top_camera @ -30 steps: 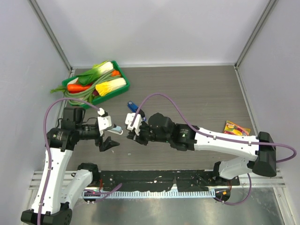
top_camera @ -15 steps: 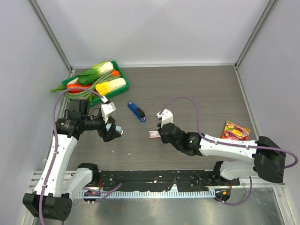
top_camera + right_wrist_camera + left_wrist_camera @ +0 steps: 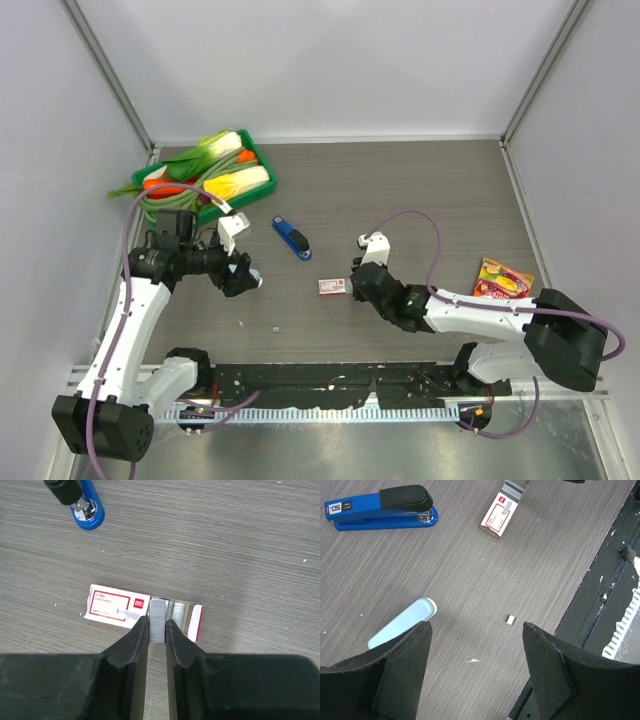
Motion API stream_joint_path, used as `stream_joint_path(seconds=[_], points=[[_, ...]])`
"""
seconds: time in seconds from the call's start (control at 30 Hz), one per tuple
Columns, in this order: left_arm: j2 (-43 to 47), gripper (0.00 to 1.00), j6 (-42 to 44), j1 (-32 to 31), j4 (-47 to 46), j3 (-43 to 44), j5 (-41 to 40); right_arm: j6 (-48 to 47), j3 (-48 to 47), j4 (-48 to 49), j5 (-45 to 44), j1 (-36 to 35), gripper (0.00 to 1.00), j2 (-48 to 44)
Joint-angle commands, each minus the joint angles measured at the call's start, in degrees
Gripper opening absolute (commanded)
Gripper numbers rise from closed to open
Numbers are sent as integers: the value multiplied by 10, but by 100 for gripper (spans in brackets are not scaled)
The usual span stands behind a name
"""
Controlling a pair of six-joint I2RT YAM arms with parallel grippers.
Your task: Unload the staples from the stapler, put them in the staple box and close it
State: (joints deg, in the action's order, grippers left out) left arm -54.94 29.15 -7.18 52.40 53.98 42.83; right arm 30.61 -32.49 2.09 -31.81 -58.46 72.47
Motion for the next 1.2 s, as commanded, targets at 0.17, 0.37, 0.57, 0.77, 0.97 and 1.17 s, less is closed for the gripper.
stream_joint_path(seconds=[0.17, 0.37, 0.57, 0.77, 0.97, 1.17], points=[[-3, 76, -22, -2, -26, -2, -8, 20, 3, 54, 16, 23, 1, 26], [-7, 75, -32, -1, -25, -3, -22, 22, -4, 36, 21, 23, 1, 32], [2, 74, -32, -1, -20, -8, -27, 25, -10, 15, 20, 23, 1, 37], [12, 74, -32, -2, -19, -12, -25, 33, -19, 5, 28, 23, 1, 57], [13, 74, -30, -2, -16, -13, -27, 29, -28, -3, 28, 23, 1, 68], [13, 74, -30, -2, -17, -15, -24, 23, -32, -2, 28, 23, 1, 73]])
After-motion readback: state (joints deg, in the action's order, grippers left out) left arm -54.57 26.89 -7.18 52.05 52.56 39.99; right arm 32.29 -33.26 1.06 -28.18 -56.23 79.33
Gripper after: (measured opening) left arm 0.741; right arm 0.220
